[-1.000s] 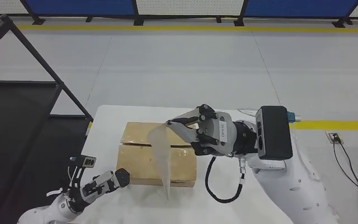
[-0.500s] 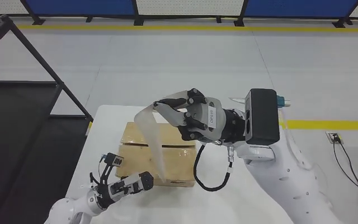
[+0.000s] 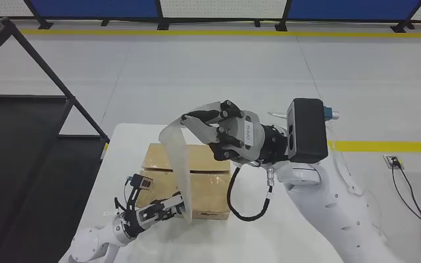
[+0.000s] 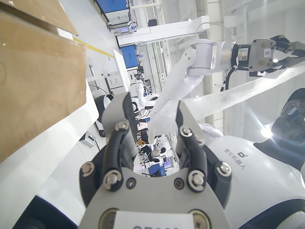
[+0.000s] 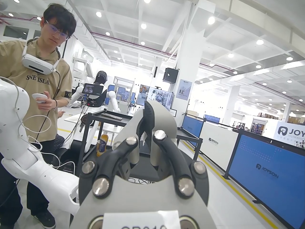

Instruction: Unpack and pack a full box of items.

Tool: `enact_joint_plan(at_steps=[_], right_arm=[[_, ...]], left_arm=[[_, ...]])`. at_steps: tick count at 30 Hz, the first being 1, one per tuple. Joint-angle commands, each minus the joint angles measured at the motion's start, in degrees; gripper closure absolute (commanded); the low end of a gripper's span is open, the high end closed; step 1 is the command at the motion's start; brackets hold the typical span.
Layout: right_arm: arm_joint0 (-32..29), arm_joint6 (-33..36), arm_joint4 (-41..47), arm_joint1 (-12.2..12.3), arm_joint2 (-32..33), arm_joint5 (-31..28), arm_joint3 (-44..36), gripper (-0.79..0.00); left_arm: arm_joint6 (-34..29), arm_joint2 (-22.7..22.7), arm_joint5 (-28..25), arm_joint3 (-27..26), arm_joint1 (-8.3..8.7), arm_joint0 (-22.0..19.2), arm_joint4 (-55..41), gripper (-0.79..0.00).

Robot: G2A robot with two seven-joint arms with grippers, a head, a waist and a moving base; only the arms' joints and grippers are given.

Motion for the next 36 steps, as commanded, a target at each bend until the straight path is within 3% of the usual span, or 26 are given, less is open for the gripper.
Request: enact_joint_plan(at_steps=[1,9,11,13,24,36], right_arm=[[-0.4,-0.3,-0.3,0.0,0.5,-0.2,0.0,0.000],[-1.6,-1.4,-0.8,-0.2,2.2,-1.0,0.5,0.000],[-1.7,-1.6,-0.9,-0.3,2.4,-1.2,0.6,0.000],[-1.6,-1.9,-1.0,-0.5,2.5,-1.5,0.8,0.000],[-0.7,-2.3,-1.3,-1.3,2.2,-1.2,0.5,0.000],[-0.2,-2.4,-1.4,-2.2,2.2,0.0,-0.2,0.000]], left_arm=[[-0.2,-0.3,-0.1,0.1,0.05,-0.1,0.0,0.000],[-1.1,-2.2,0.5,-1.1,0.36,0.7,-1.0,0.000],[-1.0,-2.4,0.6,-1.1,0.39,0.8,-1.1,-0.280],[-0.3,-2.4,0.6,-0.8,0.39,0.8,-0.7,-0.785],[6.5,-0.5,-2.9,0.2,-0.32,0.7,0.3,-0.785],[6.6,3.1,-4.9,-0.8,-1.02,-0.2,0.7,-0.748]])
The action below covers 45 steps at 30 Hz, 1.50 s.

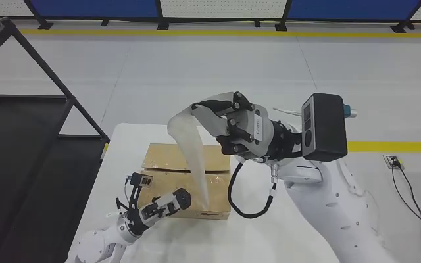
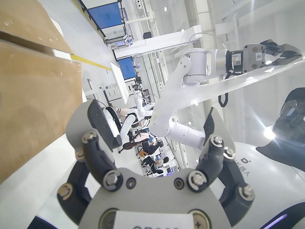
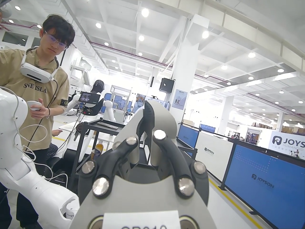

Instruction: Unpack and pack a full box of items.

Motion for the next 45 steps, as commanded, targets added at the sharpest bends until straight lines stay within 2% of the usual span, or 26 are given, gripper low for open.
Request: enact_joint_plan(at_steps=[1,5,7,8,10,11,21,24,30,37,41,45], right_arm=[[0.1,0.0,0.0,-0.2,-0.1,0.2,0.0,0.000],[0.3,0.0,0.1,-0.5,-0.2,0.5,0.0,0.000],[0.3,-0.1,0.2,-0.6,-0.3,0.4,0.1,0.000],[0.3,0.0,0.2,-0.7,-0.3,0.4,0.2,0.000],[0.4,0.1,0.2,-0.8,-0.3,0.4,0.2,0.000],[0.4,0.2,0.2,-0.9,-0.3,0.3,0.3,0.000],[-0.9,-0.3,-0.2,-1.0,1.9,0.4,0.5,0.000],[-1.8,-0.9,-0.2,-0.9,2.8,-1.6,1.0,0.000],[-3.7,-3.2,-0.4,-0.5,4.7,-11.1,3.0,0.000],[-5.4,-7.0,-1.3,0.3,5.6,-11.4,5.5,0.000],[-5.6,-8.5,-2.6,0.9,5.2,-11.4,6.6,0.000],[-5.7,-8.6,-3.5,1.3,4.4,-11.4,7.0,0.000]], left_arm=[[0.1,0.9,-0.2,-0.4,-0.16,-0.2,0.0,-0.723],[0.0,2.5,-0.2,-0.9,-0.44,-0.7,0.3,-0.646],[0.3,3.0,-0.8,-1.0,-0.57,-0.8,0.6,-0.551],[0.6,3.2,-1.0,-1.0,-0.63,-0.9,0.6,-0.474],[0.9,3.4,-1.0,-1.1,-0.72,-1.1,0.4,-0.114],[0.9,3.4,-0.9,-1.2,-0.75,-1.2,0.3,0.000],[-2.2,1.4,0.6,-2.0,-0.31,-0.1,-0.1,0.000],[-3.3,-0.8,2.1,-2.8,0.02,0.6,-2.1,0.000],[-6.7,-7.2,6.2,-5.0,1.10,1.5,-3.2,0.000],[-9.6,-14.6,10.2,-6.2,2.33,1.0,-1.4,0.000],[-12.8,-18.2,14.5,-6.3,3.09,0.4,-1.5,0.000],[-13.1,-18.5,14.9,-6.3,3.16,0.3,-1.6,0.000]])
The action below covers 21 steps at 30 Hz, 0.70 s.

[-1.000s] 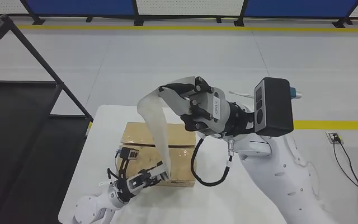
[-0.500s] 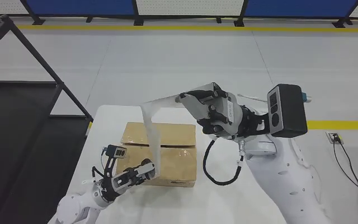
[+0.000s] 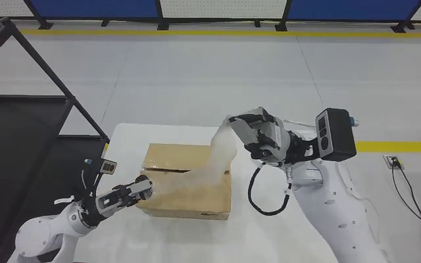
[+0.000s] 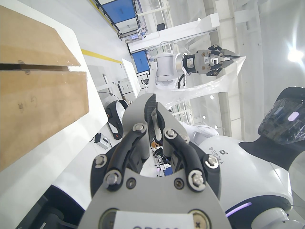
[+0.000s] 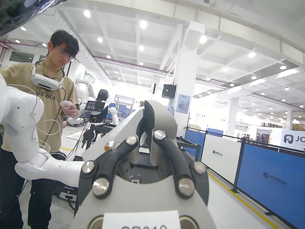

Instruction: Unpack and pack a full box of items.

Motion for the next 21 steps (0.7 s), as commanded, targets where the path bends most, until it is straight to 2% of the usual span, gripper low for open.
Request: enact_joint_plan(at_steps=[1,11,13,16,21], right_arm=[[0.0,0.0,0.0,0.0,0.0,0.0,0.0,0.000],[0.0,0.0,0.0,0.0,0.0,0.0,0.0,0.000],[-0.3,0.6,-0.1,0.0,0.0,0.5,-0.2,0.000],[-0.7,2.2,0.7,0.1,0.2,0.0,0.2,0.000],[0.3,3.7,0.8,0.6,-0.5,0.0,4.2,0.000]], left_arm=[[0.1,0.1,-0.1,0.0,-0.02,0.0,0.0,0.000],[0.1,0.1,-0.1,0.0,-0.02,0.0,0.0,0.000],[2.5,0.4,0.2,0.0,-0.09,0.2,0.5,0.000],[4.5,0.1,1.6,1.2,-0.05,-1.0,-0.4,0.000],[3.9,-1.7,5.9,4.6,0.52,-3.2,0.1,0.000]])
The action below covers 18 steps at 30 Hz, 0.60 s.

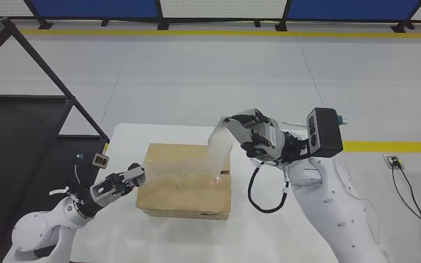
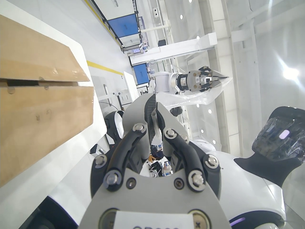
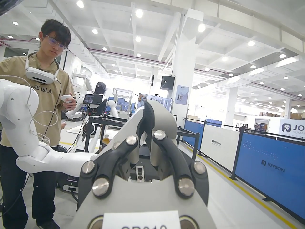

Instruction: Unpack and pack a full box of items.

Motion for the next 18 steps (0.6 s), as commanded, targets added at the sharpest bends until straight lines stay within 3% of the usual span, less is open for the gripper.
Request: enact_joint_plan(at_steps=[1,10,18], right_arm=[[0.4,0.8,0.0,0.4,-0.6,0.0,2.1,0.000],[1.9,4.3,-0.2,2.6,-5.6,0.0,9.1,0.000],[2.1,7.3,-0.7,4.7,-6.7,0.0,14.5,0.000]], left_arm=[[-0.7,-0.7,2.1,1.8,0.30,-1.0,0.4,0.000],[-6.0,-2.5,8.9,8.7,1.85,-4.9,5.8,0.000],[-5.1,-4.4,9.1,11.9,2.81,-6.3,8.7,0.000]])
